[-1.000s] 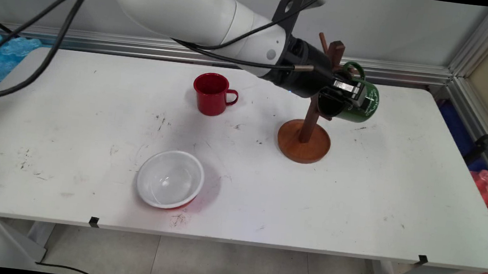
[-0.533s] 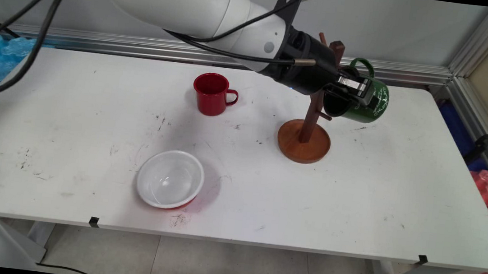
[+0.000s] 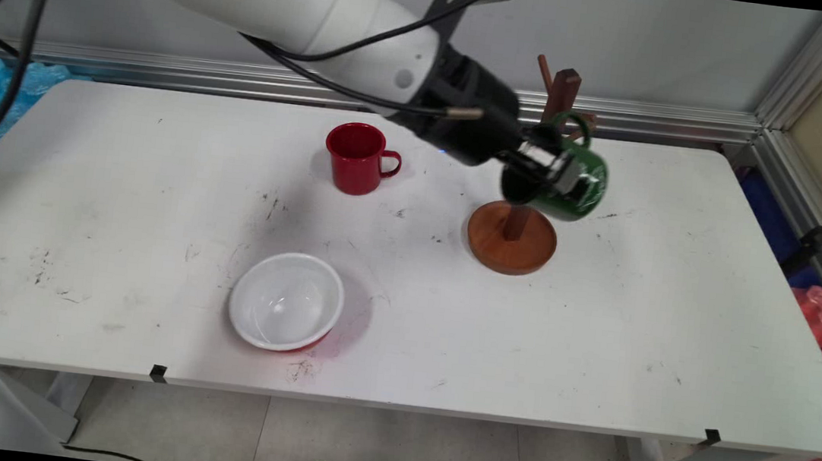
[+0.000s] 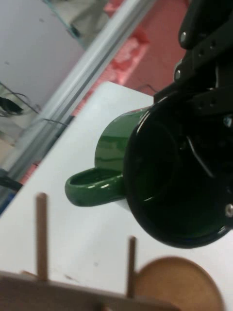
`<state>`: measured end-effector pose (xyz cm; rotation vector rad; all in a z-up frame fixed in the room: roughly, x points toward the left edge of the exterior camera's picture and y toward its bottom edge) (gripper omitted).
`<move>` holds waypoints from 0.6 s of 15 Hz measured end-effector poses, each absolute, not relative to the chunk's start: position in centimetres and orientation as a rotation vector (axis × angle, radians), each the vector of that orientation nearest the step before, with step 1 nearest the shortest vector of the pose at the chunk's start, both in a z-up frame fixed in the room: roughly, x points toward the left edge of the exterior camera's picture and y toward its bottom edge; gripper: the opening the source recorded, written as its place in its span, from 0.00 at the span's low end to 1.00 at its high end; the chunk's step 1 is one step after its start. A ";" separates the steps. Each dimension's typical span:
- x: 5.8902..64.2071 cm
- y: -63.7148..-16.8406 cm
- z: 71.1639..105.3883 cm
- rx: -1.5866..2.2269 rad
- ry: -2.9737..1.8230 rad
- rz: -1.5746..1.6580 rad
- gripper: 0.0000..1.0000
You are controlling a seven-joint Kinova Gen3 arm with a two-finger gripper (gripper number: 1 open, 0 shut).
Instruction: Place the picked object on the table
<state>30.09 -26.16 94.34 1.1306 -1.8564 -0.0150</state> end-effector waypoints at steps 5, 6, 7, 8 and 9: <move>32.4 -25.0 94.9 1.120 -1.971 0.017 0.00; 32.9 -24.8 95.0 1.117 -2.002 0.027 0.00; 33.4 -24.7 95.0 1.117 -2.025 0.034 0.00; 34.0 -24.6 95.1 1.116 -2.060 0.045 0.00; 34.7 -24.4 95.1 1.114 -2.103 0.060 0.00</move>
